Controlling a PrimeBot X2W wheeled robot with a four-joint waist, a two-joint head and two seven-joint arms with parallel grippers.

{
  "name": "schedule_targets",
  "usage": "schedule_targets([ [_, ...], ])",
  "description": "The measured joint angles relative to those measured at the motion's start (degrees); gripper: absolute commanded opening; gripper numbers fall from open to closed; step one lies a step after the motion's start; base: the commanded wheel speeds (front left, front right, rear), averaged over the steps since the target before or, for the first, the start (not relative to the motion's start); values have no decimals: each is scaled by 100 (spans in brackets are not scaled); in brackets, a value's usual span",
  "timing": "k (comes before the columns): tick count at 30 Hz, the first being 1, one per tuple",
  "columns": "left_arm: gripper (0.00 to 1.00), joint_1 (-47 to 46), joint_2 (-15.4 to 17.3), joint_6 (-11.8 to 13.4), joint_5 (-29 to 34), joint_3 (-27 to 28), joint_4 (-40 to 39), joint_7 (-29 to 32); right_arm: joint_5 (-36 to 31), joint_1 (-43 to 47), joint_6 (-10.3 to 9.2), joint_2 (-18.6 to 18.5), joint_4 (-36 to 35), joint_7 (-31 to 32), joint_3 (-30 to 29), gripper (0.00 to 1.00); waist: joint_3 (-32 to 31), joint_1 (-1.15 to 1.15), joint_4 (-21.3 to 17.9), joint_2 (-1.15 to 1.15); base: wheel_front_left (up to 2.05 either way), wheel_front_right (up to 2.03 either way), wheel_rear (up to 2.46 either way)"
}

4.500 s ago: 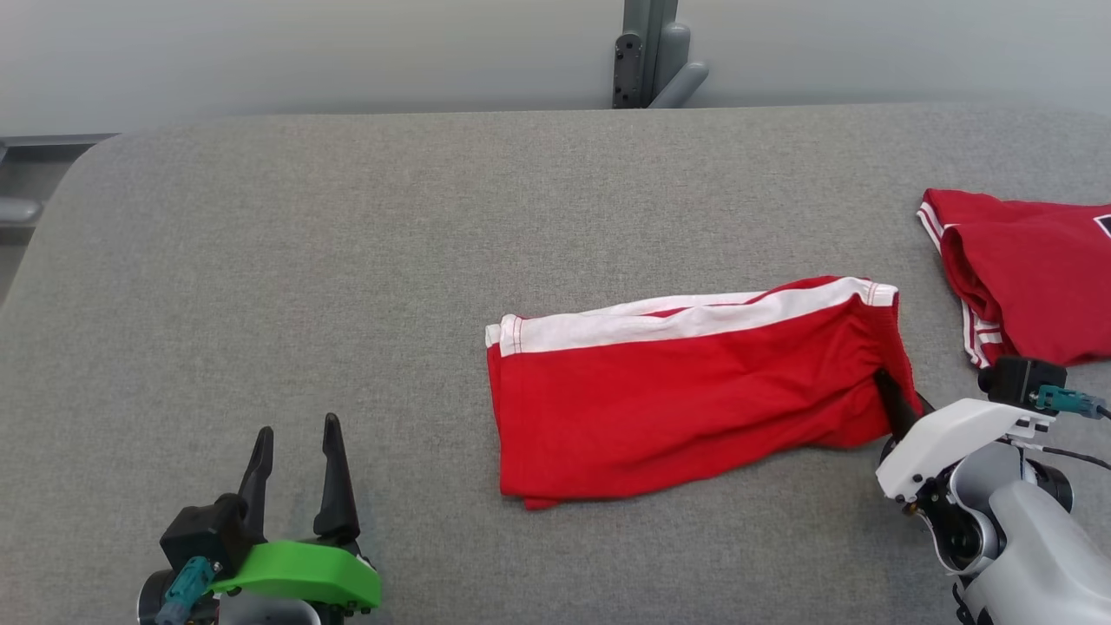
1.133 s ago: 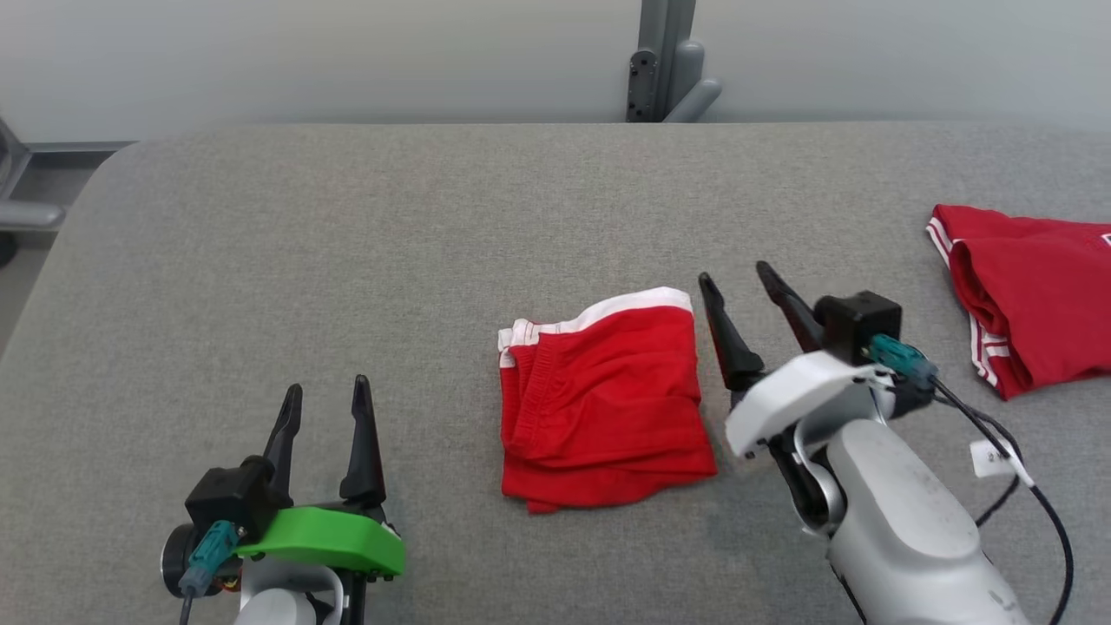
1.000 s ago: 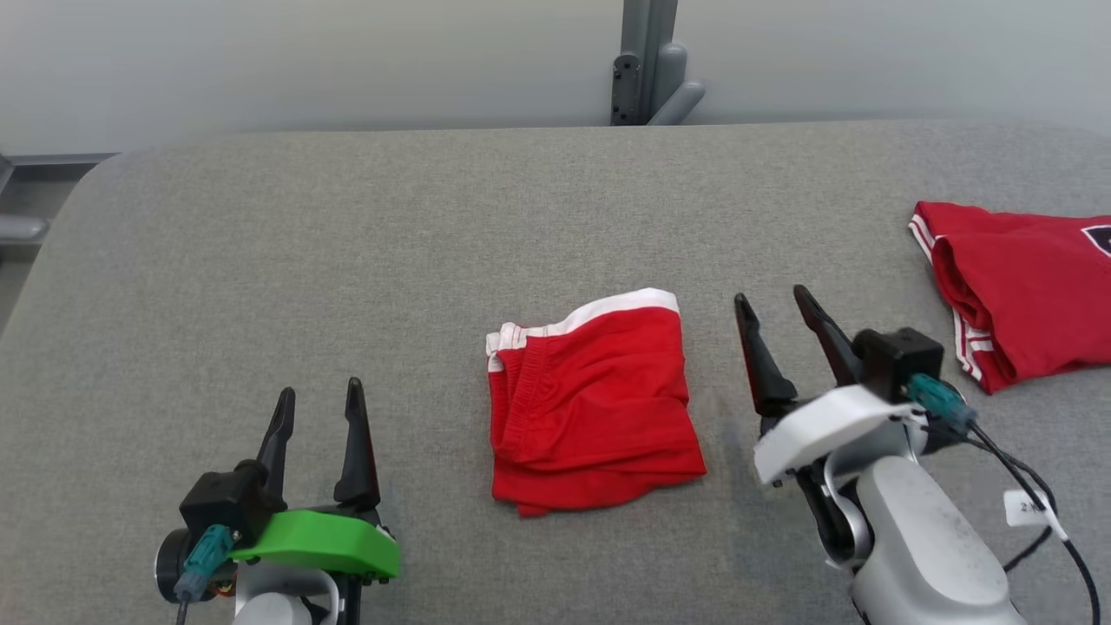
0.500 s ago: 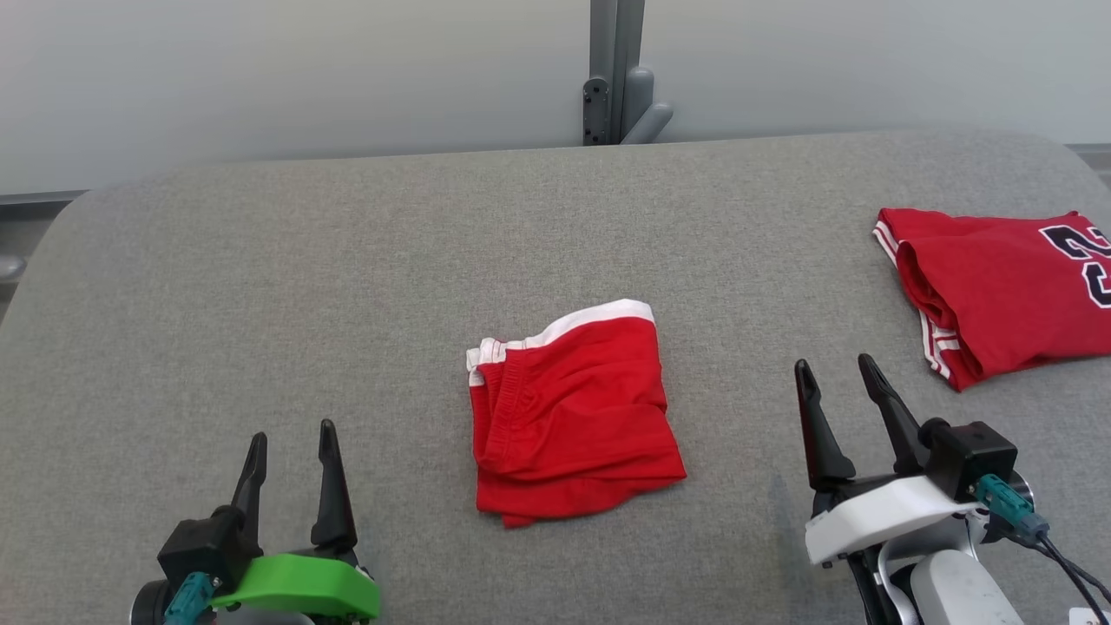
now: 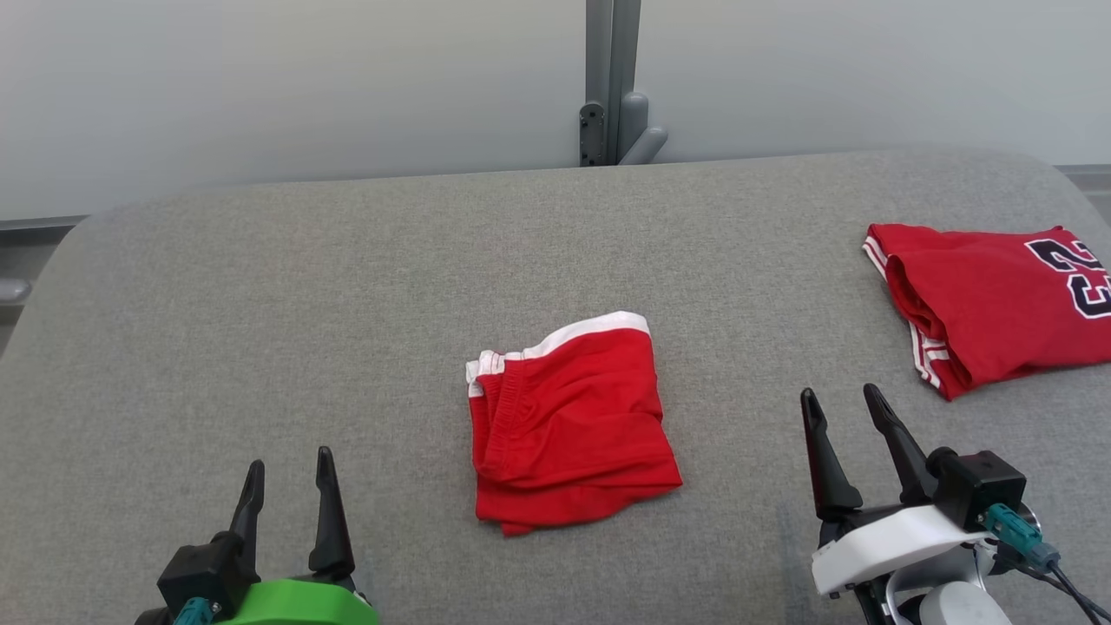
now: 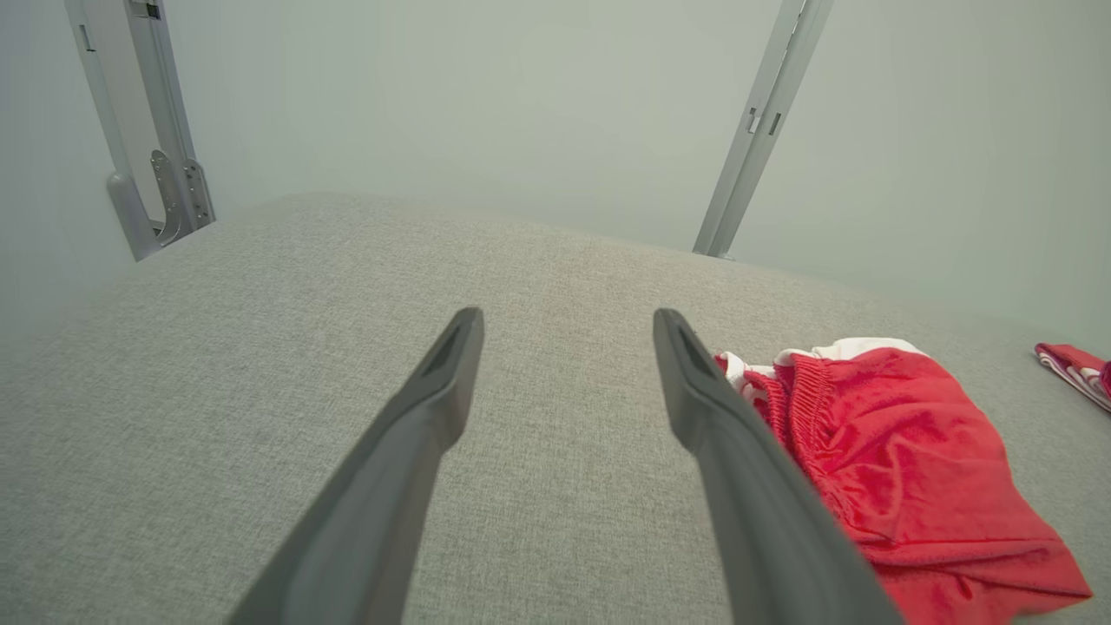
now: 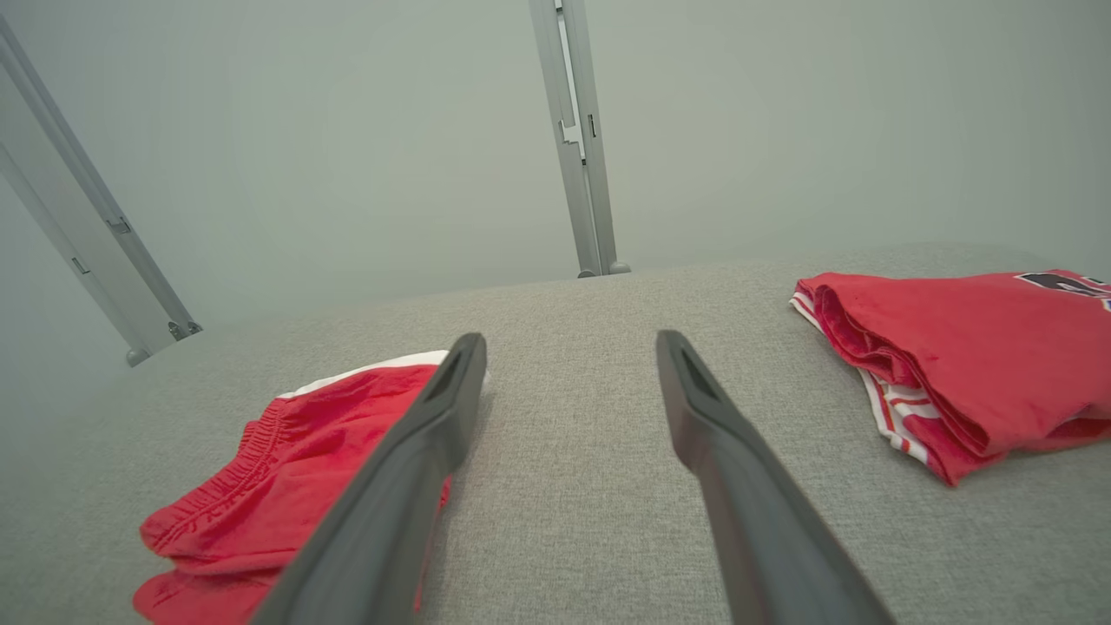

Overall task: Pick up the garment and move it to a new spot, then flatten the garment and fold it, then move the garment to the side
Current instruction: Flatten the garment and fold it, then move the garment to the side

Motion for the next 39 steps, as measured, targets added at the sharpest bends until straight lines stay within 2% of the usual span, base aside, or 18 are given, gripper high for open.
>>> schedule_targets([
  [26,100,82,32,2,0,10,-15,0,7,107,-1,0,-98,136,-71,100,-52,0,69,0,0,0,0],
  [33,100,56,32,2,0,-56,-14,0,-13,-367,0,-2,349,766,-16,100,-2,0,176,0,0,0,0],
  [39,100,-16,22,27,-1,-134,-8,0,398,-1092,0,1,1014,1582,140,100,78,0,388,0,0,0,0],
])
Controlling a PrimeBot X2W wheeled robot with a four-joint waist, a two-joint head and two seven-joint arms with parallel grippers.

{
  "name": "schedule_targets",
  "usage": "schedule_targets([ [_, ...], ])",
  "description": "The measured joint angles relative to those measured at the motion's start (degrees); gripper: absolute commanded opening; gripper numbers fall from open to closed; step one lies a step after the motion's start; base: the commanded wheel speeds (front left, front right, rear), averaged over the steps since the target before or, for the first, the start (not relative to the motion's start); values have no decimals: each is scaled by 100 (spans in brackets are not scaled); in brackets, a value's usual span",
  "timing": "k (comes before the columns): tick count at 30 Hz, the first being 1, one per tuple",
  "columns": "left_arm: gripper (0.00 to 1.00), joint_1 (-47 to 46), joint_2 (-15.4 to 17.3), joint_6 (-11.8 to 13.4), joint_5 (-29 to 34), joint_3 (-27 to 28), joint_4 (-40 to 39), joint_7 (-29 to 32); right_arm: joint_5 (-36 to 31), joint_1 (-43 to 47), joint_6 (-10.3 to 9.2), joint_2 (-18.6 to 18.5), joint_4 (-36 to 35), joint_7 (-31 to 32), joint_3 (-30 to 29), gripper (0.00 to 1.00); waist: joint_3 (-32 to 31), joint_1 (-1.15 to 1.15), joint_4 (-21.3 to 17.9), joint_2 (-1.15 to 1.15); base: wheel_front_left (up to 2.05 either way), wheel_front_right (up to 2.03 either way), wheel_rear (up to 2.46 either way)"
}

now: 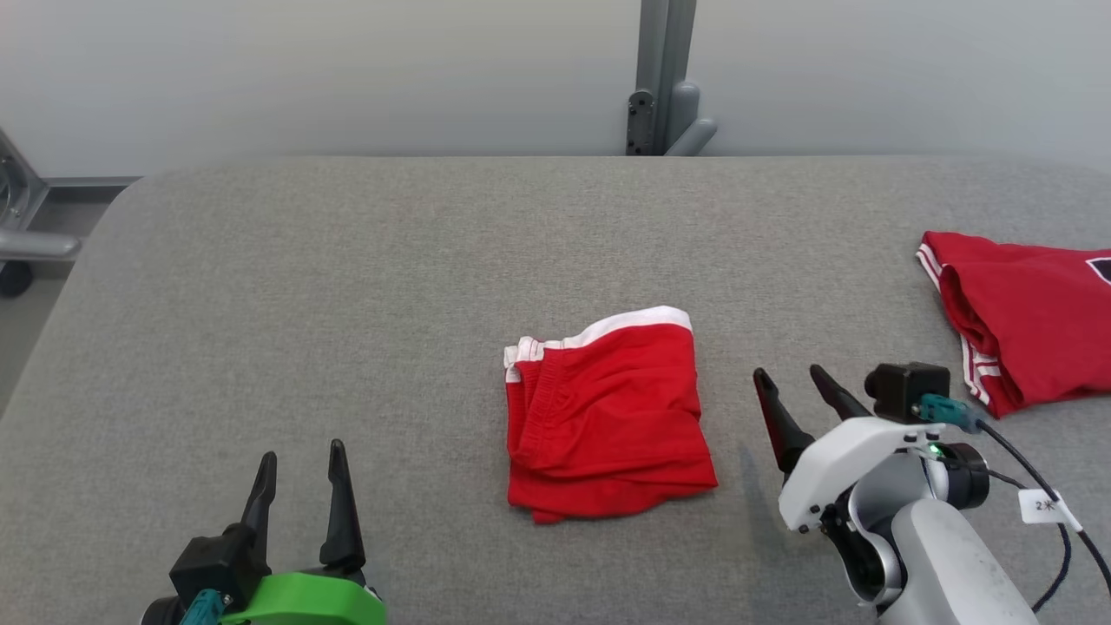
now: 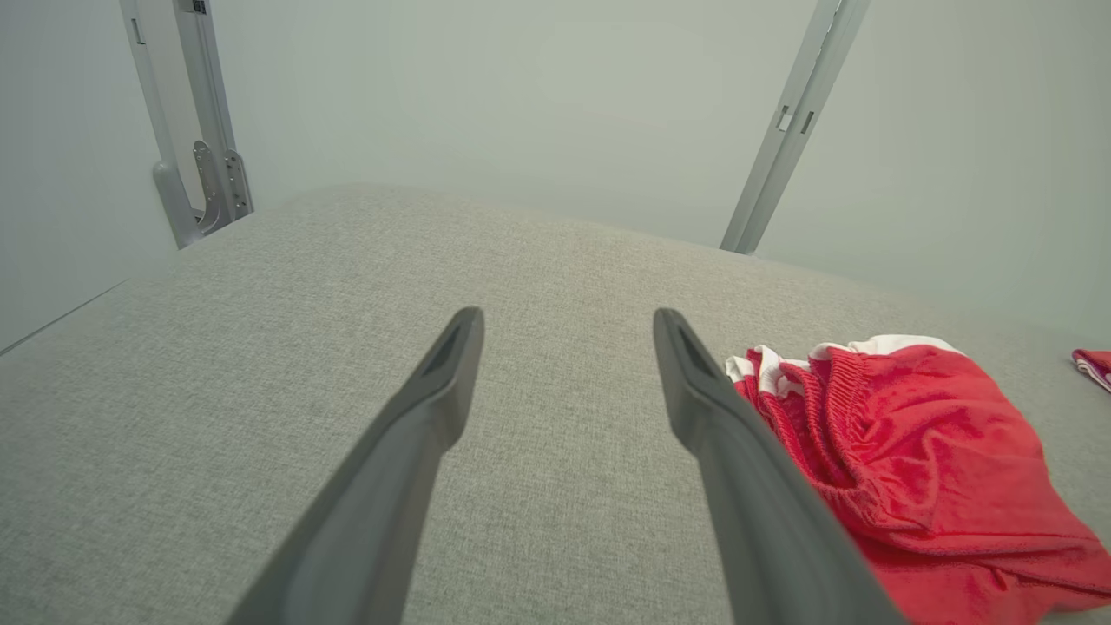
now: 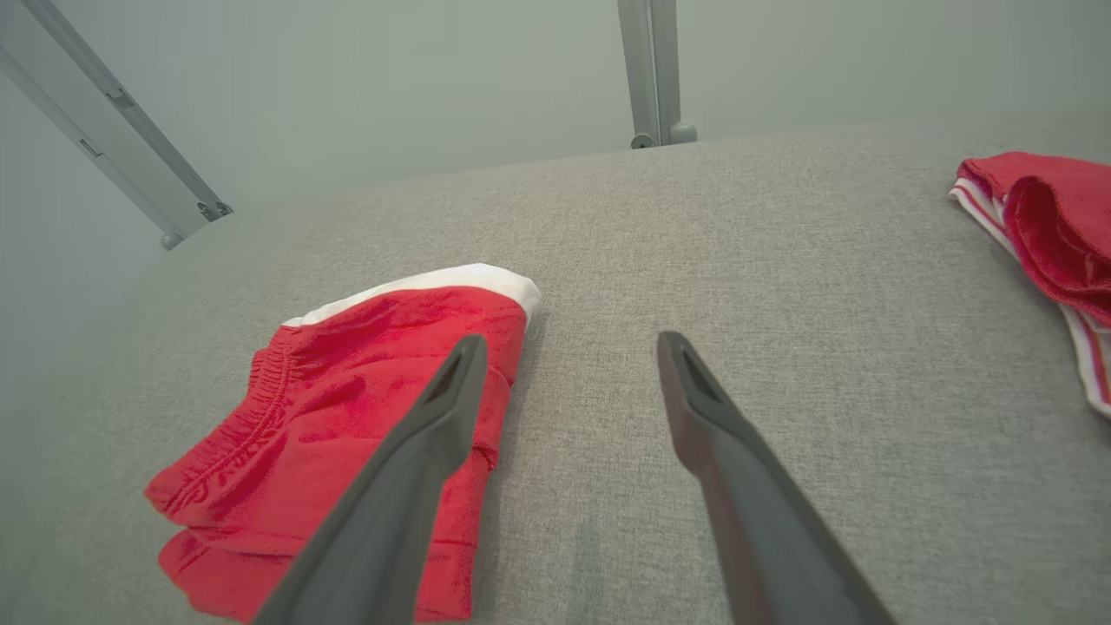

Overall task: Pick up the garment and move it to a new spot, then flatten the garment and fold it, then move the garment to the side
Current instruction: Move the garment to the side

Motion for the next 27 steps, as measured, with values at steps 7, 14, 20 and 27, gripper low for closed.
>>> schedule_targets([
  [7,100,-102,-8,-8,-25,-24,51,0,772,-636,-1,-220,824,932,360,100,101,0,344,0,0,0,0],
  [14,100,-135,-24,-8,-31,-71,58,0,1510,-1062,0,-421,1534,1371,577,100,209,0,677,0,0,0,0],
  [20,100,-213,-29,-30,-42,-66,101,0,1993,-1369,-1,-513,2107,1546,661,100,339,0,898,0,0,0,0],
  [27,100,-247,-34,-48,-42,-46,113,0,2513,-1629,0,-512,2397,1535,920,24,459,0,1003,0,0,0,0],
])
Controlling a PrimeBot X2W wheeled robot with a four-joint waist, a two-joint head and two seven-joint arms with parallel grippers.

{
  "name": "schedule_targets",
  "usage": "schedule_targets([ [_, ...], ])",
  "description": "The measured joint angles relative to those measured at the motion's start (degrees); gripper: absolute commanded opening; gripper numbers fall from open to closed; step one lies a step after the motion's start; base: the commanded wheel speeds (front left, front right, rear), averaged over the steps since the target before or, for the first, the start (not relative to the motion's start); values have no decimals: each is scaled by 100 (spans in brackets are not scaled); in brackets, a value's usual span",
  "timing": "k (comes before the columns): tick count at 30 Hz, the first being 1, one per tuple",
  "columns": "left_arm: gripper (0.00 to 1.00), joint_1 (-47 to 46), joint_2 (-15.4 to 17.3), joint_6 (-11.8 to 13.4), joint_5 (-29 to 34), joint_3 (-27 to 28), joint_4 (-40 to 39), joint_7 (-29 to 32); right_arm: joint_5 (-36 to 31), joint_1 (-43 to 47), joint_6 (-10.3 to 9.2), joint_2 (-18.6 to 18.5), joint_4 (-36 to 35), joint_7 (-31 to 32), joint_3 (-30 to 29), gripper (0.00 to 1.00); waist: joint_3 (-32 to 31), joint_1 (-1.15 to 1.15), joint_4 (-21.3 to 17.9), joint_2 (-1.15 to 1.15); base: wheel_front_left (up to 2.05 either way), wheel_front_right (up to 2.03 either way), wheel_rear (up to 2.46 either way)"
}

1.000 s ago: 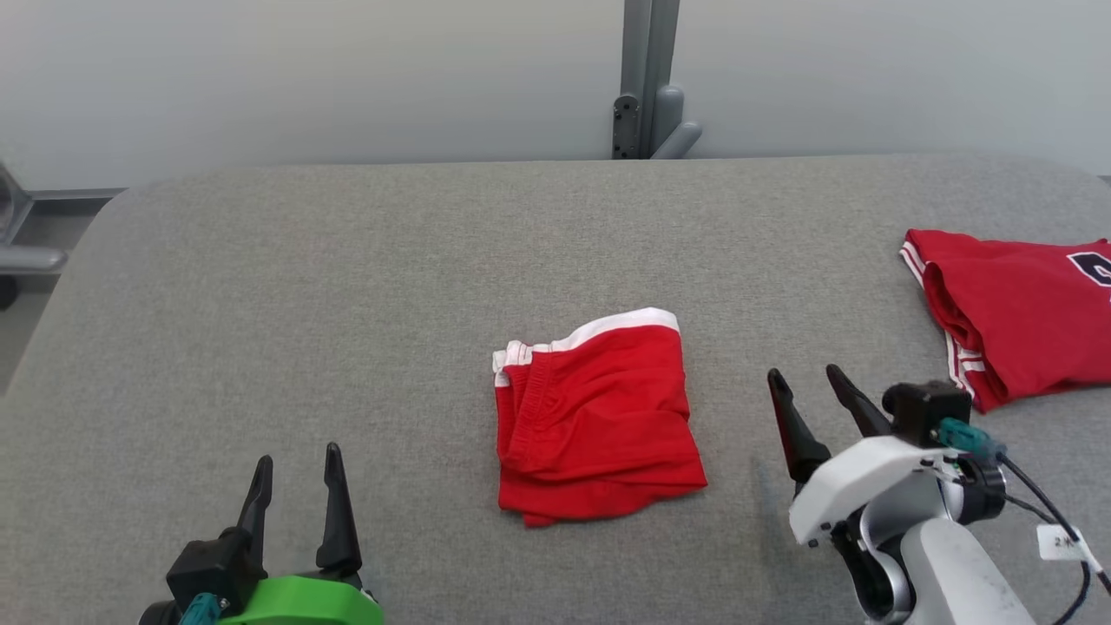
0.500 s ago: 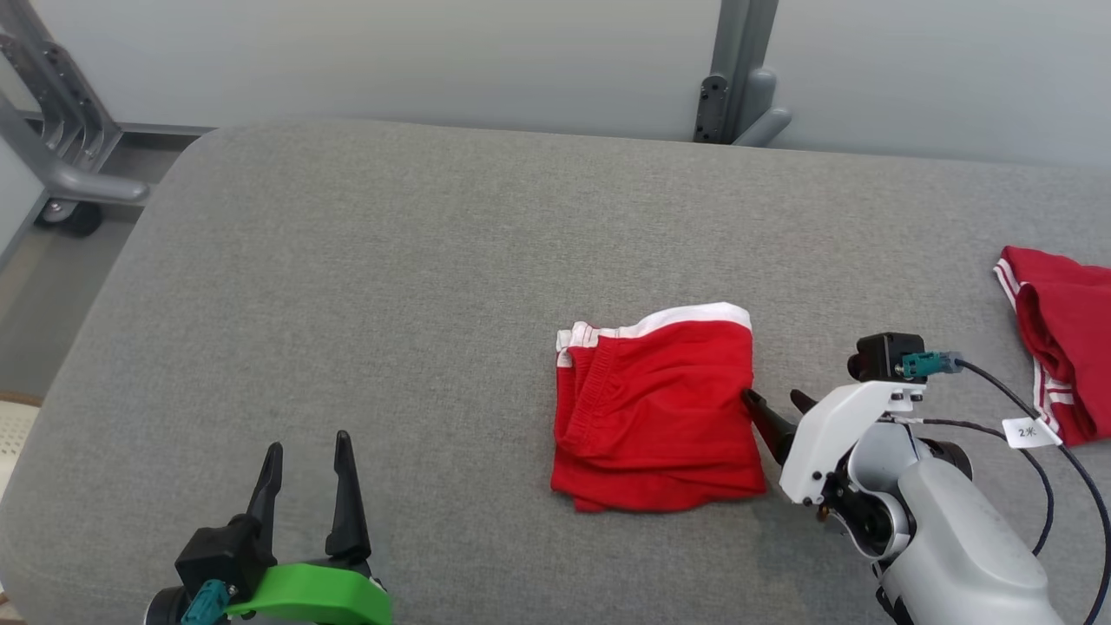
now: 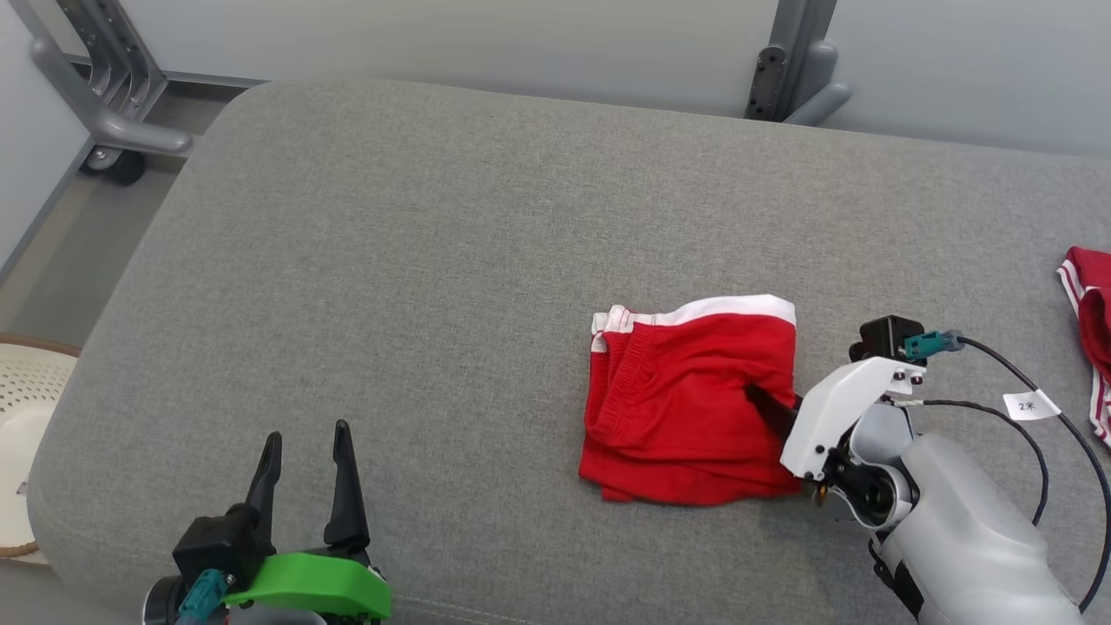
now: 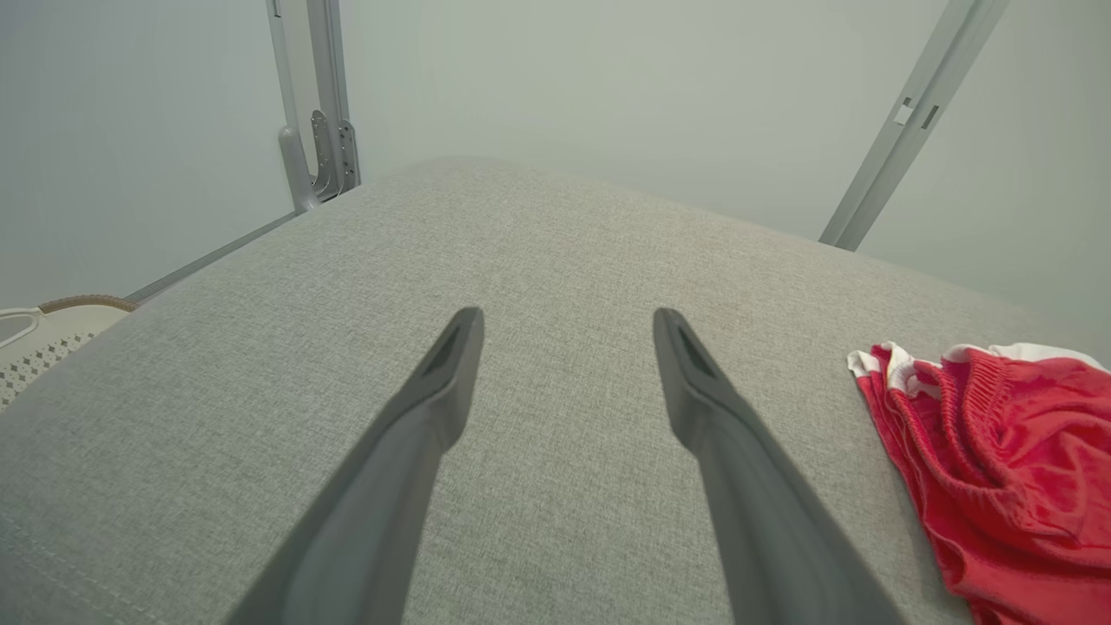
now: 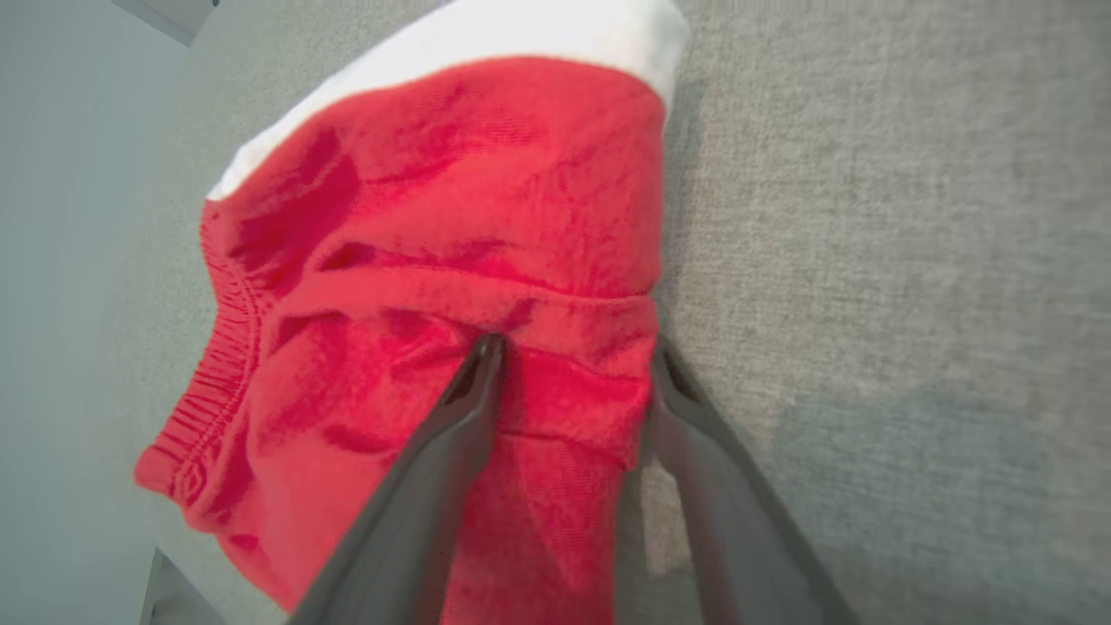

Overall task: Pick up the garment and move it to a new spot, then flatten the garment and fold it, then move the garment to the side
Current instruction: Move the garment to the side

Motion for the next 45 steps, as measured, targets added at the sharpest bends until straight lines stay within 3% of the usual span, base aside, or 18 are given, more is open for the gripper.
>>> schedule_targets([
  [1,100,-6,-2,0,0,3,0,0,14,-23,-1,-18,37,-66,42,0,9,0,-2,0,0,0,0],
  [10,100,-112,-10,-56,47,-25,-2,0,224,-252,0,-230,75,-377,522,0,86,0,-195,0,0,0,0],
  [17,100,-282,-13,-115,105,-178,-33,-1,311,-349,0,-659,-94,-419,829,0,145,0,-554,0,0,0,0],
  [27,100,-536,-21,-156,137,-336,-43,0,310,-559,0,-1073,-285,-449,915,0,263,0,-1316,0,0,0,0],
  [41,100,-910,-23,-260,312,-331,115,0,226,-886,0,-1071,-263,-745,953,0,593,0,-2882,0,0,0,0],
  [45,100,-928,-25,-290,313,-350,192,0,158,-953,-1,-1076,-191,-822,985,0,676,0,-2949,0,0,0,0],
])
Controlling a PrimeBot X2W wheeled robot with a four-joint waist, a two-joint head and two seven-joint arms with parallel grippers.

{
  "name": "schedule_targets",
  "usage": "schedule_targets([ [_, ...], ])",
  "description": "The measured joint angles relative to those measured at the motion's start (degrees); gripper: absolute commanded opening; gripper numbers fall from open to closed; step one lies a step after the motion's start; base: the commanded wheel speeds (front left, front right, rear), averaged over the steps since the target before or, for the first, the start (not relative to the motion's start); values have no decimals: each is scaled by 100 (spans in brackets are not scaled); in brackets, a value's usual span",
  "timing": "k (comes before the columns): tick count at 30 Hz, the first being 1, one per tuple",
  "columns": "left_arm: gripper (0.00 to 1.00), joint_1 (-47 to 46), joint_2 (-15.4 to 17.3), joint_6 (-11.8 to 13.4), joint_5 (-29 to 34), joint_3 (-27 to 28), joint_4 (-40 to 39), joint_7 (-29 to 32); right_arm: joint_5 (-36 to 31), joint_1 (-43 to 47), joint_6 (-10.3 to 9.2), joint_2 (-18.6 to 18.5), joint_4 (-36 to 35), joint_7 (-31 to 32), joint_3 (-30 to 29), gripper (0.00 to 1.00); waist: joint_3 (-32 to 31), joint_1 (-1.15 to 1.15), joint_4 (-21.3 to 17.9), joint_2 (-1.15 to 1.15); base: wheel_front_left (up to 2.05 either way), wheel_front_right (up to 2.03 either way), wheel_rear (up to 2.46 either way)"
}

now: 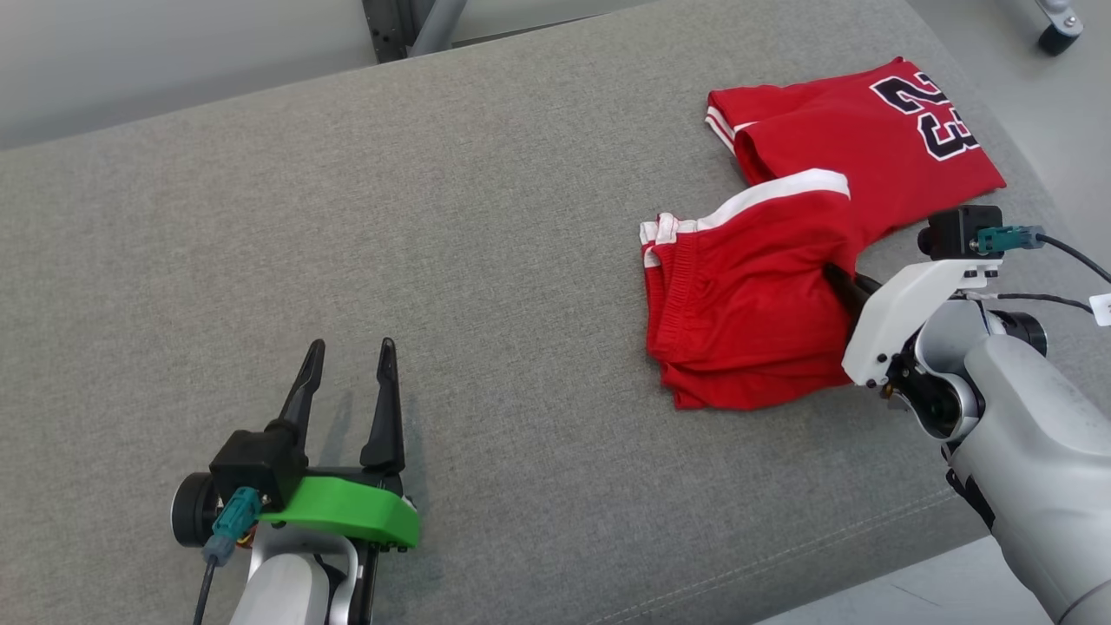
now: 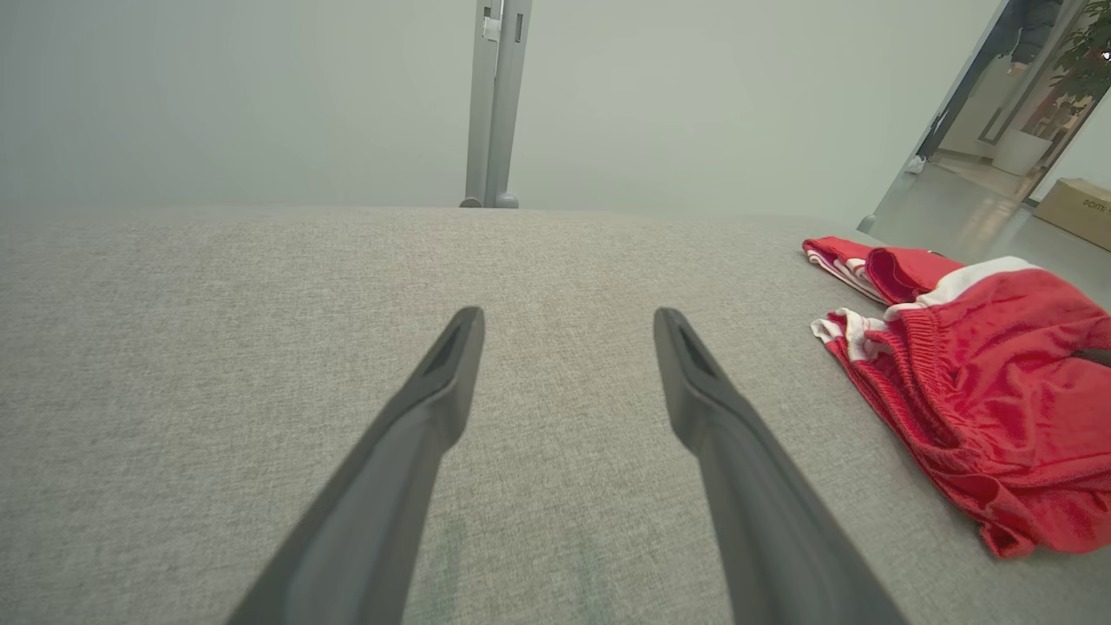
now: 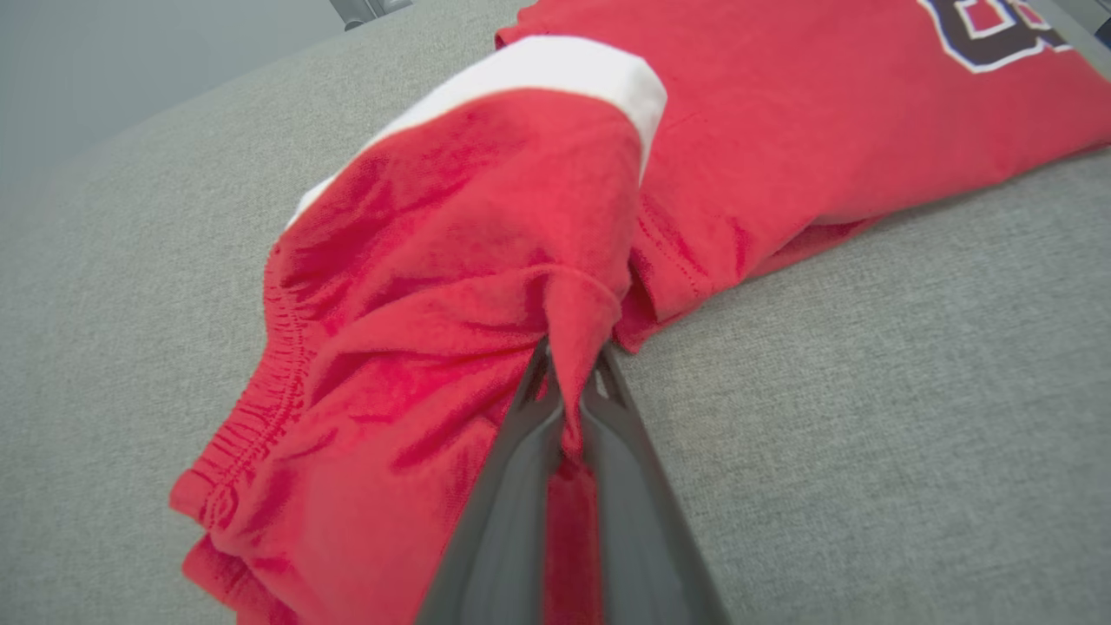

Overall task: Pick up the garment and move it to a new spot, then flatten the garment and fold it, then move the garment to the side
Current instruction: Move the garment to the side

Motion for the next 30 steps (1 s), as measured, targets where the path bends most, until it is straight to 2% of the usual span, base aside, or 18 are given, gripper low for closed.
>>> schedule_targets([
  [11,100,148,1,33,-15,41,35,0,-230,-440,1,-214,125,-53,93,0,-159,0,390,0,0,0,0],
  [22,100,170,1,33,-10,44,0,0,-621,-1389,1,-727,350,199,205,0,-102,0,672,0,0,0,0],
  [30,100,47,2,4,68,20,-22,0,-970,-1815,2,-1229,878,215,265,0,177,0,852,0,0,0,0],
])
